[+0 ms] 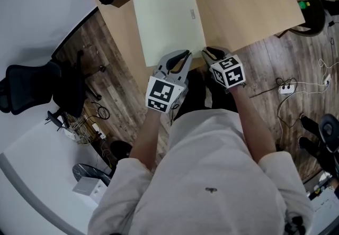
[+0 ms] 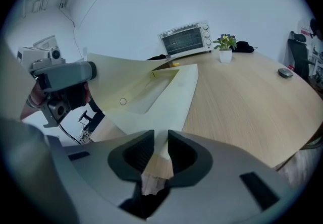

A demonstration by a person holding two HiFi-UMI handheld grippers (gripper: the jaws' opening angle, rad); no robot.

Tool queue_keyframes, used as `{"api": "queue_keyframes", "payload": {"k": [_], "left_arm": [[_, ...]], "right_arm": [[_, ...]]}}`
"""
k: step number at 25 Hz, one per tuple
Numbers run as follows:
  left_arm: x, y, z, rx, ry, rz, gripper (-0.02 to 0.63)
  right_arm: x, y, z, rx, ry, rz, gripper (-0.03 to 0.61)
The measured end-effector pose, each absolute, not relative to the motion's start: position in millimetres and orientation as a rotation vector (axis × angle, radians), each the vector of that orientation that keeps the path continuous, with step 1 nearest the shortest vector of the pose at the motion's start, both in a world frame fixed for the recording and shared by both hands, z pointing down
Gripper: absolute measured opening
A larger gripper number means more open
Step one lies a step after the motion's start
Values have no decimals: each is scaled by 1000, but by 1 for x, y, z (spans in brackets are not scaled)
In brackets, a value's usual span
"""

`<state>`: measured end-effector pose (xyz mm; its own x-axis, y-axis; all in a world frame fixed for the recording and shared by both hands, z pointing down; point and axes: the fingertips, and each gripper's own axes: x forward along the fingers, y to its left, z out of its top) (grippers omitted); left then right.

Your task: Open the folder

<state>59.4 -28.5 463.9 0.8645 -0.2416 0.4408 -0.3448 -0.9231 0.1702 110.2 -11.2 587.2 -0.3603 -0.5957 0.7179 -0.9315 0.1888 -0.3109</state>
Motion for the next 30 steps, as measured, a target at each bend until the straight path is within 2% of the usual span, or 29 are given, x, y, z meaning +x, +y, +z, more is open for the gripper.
{"api": "queue_keyframes", "payload": {"k": [30], "left_arm": [[-20, -48, 395, 2748, -865, 363, 8]], "right_arm": [[138, -21, 588, 1506, -1925, 970, 61]]}}
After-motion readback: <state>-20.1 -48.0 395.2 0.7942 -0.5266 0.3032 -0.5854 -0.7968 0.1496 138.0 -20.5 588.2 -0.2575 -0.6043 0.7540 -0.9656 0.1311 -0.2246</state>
